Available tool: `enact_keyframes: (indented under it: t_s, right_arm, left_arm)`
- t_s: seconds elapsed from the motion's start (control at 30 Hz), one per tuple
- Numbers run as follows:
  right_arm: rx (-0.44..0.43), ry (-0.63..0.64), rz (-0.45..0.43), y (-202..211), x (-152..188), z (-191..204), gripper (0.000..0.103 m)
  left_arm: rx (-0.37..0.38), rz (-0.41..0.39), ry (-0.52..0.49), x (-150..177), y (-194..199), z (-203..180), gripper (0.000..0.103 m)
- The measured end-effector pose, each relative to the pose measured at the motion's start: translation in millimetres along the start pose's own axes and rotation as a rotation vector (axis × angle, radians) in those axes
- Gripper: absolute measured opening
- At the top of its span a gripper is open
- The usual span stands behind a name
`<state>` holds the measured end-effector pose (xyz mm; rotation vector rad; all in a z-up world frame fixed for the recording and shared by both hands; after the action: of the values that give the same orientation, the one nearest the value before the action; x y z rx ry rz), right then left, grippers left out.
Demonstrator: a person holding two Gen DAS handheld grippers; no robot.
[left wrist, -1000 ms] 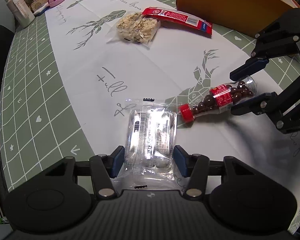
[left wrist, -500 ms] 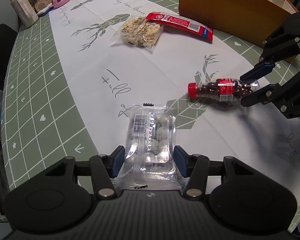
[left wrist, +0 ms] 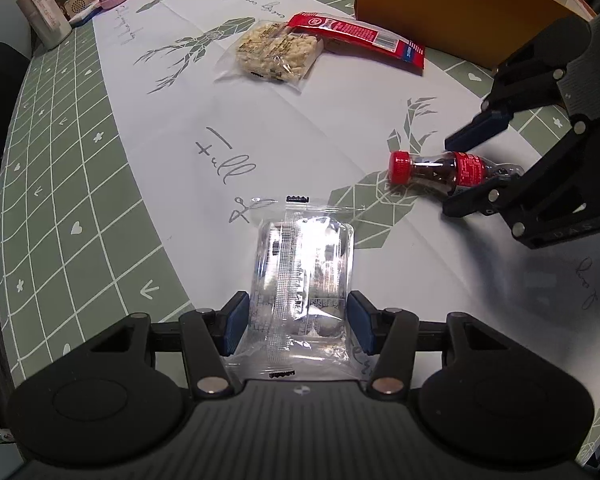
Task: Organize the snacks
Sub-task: 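Grasp the quail-egg candy pack with the left tool while the right tool grasps the cola-bottle chocolate, then carry both items into the orange box and open both tools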
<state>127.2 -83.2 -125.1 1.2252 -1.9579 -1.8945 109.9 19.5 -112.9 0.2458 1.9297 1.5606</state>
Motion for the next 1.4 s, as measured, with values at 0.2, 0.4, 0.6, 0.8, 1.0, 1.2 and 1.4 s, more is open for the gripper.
enact_keyframes:
  t_s: [0.2, 0.4, 0.6, 0.8, 1.0, 1.2, 1.4]
  right_arm:
    - [-0.034, -0.048, 0.031, 2.0, 3.7, -6.6, 0.03]
    - [-0.026, -0.097, -0.006, 20.0, 3.9, -21.4, 0.03]
    - [-0.026, -0.141, -0.043, 37.1, 4.7, -35.7, 0.03]
    - [-0.026, -0.163, -0.061, 46.3, 7.0, -44.4, 0.03]
    - [-0.028, -0.18, -0.084, 55.5, 5.6, -50.7, 0.03]
    - [-0.011, -0.208, -0.122, 71.6, 2.0, -61.6, 0.03]
    - [0.007, -0.244, -0.162, 89.2, 3.2, -79.2, 0.03]
  left_arm:
    - [0.01, -0.016, 0.0, -1.5, 2.7, 0.5, 0.06]
    - [0.02, -0.043, -0.003, -6.9, 11.7, -2.6, 0.06]
    - [0.013, -0.067, 0.001, -10.2, 20.2, -3.7, 0.058]
    - [0.034, -0.115, 0.046, -13.6, 33.4, 2.0, 0.057]
    - [0.039, -0.18, 0.076, -25.6, 56.9, 5.7, 0.057]
    - [0.03, -0.2, 0.048, -39.5, 68.8, -4.4, 0.057]
    - [0.033, -0.232, 0.011, -65.7, 78.7, -24.6, 0.057]
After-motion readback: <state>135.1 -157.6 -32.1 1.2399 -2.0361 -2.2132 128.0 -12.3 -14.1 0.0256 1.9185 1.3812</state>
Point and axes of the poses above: each gripper's, at about its wrist camera, not at the fingertips, and y roughly against the way its jaws point, z to its left, x to its underside, the point moved 5 cm from there along -y, roughly the way its jaws point, and after that the axes turned 12 degrees about x, right-handed, at the moved point
